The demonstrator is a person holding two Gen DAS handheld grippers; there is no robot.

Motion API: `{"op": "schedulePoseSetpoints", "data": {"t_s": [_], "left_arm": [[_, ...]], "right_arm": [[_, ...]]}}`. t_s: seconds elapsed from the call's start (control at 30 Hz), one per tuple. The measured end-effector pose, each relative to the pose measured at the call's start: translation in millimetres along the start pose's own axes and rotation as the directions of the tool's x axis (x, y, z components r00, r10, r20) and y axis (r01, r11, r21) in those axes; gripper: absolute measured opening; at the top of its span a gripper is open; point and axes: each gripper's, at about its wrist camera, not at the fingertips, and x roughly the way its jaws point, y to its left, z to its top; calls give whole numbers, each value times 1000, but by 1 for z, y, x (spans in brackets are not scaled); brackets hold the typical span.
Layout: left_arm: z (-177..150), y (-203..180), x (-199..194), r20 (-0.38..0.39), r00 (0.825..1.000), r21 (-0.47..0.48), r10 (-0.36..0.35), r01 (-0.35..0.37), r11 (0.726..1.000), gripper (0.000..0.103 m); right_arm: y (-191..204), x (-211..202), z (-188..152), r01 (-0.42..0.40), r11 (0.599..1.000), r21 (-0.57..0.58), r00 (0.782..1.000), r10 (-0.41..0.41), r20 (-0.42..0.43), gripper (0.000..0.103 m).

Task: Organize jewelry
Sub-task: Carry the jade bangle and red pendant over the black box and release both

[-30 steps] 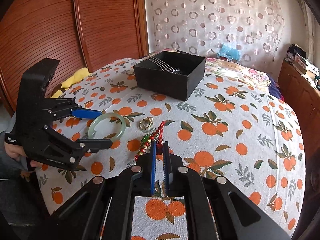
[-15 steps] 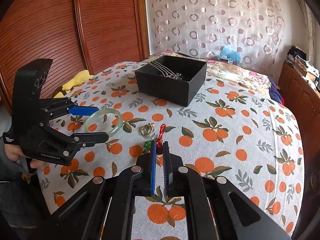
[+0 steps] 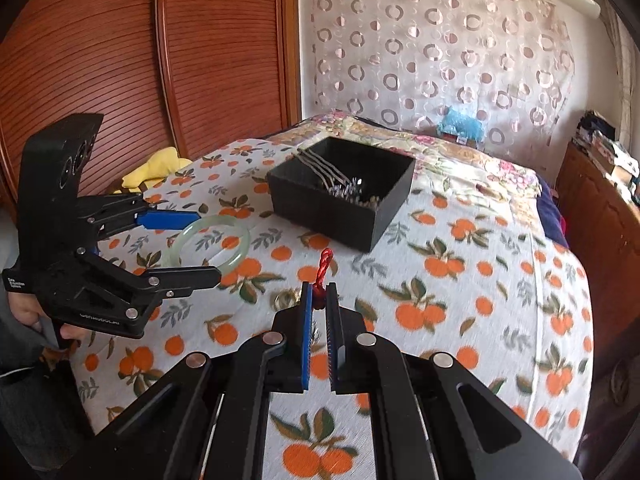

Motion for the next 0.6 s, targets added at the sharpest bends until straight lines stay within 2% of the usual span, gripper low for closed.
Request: {"op": "schedulePoseSetpoints", "data": {"t_s": [0.33, 0.6], "left_arm": [[34, 23, 6, 57, 998, -33, 30, -29, 999, 69], [60, 36, 16, 72, 996, -36, 45, -42, 998, 69]], "right_arm": [[-21, 17, 38, -3, 1000, -1, 999, 3, 34, 7], [-35, 36, 71, -21, 1000, 5, 998, 21, 64, 7]]}}
